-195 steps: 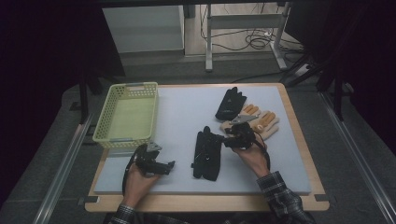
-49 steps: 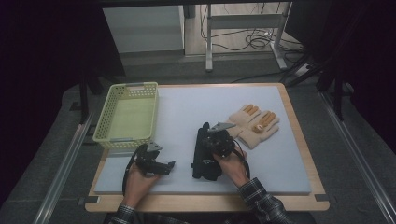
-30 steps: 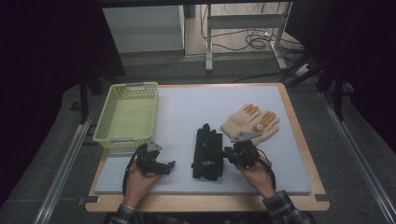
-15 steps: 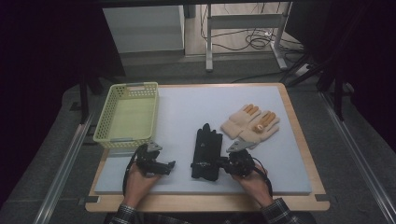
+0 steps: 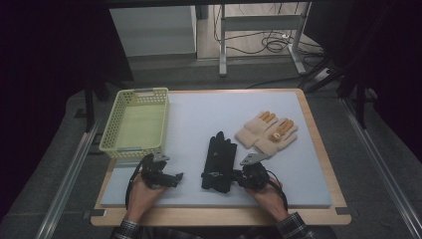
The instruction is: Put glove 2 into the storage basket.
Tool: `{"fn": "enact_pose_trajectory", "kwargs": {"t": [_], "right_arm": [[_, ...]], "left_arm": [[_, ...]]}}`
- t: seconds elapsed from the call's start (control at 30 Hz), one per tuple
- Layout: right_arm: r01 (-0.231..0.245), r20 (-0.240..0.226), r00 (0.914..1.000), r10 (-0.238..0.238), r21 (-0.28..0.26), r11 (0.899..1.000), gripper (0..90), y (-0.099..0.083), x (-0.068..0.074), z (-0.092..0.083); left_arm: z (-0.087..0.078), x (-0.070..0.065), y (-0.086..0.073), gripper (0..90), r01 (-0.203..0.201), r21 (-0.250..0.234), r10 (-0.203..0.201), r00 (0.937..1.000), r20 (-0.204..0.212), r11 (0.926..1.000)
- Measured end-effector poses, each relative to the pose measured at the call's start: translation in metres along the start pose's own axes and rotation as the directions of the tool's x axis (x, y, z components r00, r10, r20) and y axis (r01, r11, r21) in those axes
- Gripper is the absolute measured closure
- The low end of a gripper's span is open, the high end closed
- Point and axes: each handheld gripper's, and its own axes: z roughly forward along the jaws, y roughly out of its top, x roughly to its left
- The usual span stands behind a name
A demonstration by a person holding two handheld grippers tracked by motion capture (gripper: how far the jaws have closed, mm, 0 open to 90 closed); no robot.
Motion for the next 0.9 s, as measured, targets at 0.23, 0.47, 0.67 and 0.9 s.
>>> {"fn": "enact_pose_trajectory", "kwargs": {"t": [0.23,0.47,0.67,0.9], "right_arm": [[0.016,-0.010,0.9998,-0.016,-0.013,1.000,75.9,0.011,0.006,0.016],[0.034,-0.002,0.9994,-0.034,-0.022,0.999,74.9,0.024,0.009,0.033],[0.044,0.015,0.9989,-0.044,-0.023,0.999,74.5,0.035,0.009,0.046],[0.056,0.032,0.9980,-0.055,-0.021,0.998,74.4,0.047,0.009,0.060]], "left_arm": [[-0.005,0.006,-0.007,0.0,-0.013,0.002,0.013,0.9999,-0.001,0.9999],[-0.006,0.009,-0.011,0.0,-0.024,-0.019,0.024,0.9995,0.019,0.9995],[-0.006,0.010,-0.011,0.0,-0.024,-0.017,0.024,0.9995,0.022,0.9996],[-0.006,0.010,-0.011,0.0,-0.027,-0.015,0.027,0.9994,0.021,0.9995]]}}
